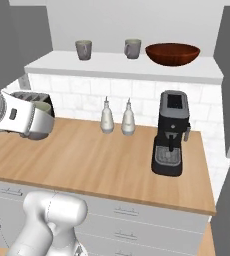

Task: Gather all objects into one cabinet and sort the glasses and bowls to opposite sides.

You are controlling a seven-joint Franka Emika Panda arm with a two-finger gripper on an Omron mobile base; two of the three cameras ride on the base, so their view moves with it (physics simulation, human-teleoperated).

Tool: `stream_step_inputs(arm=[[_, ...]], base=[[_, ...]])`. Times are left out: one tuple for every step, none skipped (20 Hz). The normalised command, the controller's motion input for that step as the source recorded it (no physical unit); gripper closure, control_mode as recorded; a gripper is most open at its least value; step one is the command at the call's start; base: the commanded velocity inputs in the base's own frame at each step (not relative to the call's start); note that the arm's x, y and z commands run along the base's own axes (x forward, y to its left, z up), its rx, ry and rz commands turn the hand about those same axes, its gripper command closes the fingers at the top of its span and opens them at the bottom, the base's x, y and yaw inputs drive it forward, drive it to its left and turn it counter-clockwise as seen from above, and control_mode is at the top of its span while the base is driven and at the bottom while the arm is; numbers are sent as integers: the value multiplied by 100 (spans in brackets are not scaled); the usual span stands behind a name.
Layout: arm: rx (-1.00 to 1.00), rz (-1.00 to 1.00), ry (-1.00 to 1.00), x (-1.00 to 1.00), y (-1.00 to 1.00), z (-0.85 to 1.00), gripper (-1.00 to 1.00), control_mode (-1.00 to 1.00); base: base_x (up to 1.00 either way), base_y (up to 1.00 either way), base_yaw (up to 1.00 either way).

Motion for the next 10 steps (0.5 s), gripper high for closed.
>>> stream_step_inputs(arm=[[0,0,0,0,0,0,100,100],[0,0,0,0,0,0,100,100],[0,0,0,0,0,0,100,100],[0,0,0,0,0,0,100,100],[0,0,0,0,0,0,100,100],[0,0,0,0,0,0,100,100],[0,0,0,0,0,0,100,100],[0,0,0,0,0,0,100,100],[0,0,0,0,0,0,100,100],[0,0,0,0,0,0,100,100]], base=[[29,0,-3],[29,0,-3],[31,0,-2],[33,0,-1],[34,0,-1],[35,0,0],[34,0,0],[34,0,0],[32,0,0],[31,0,-1]])
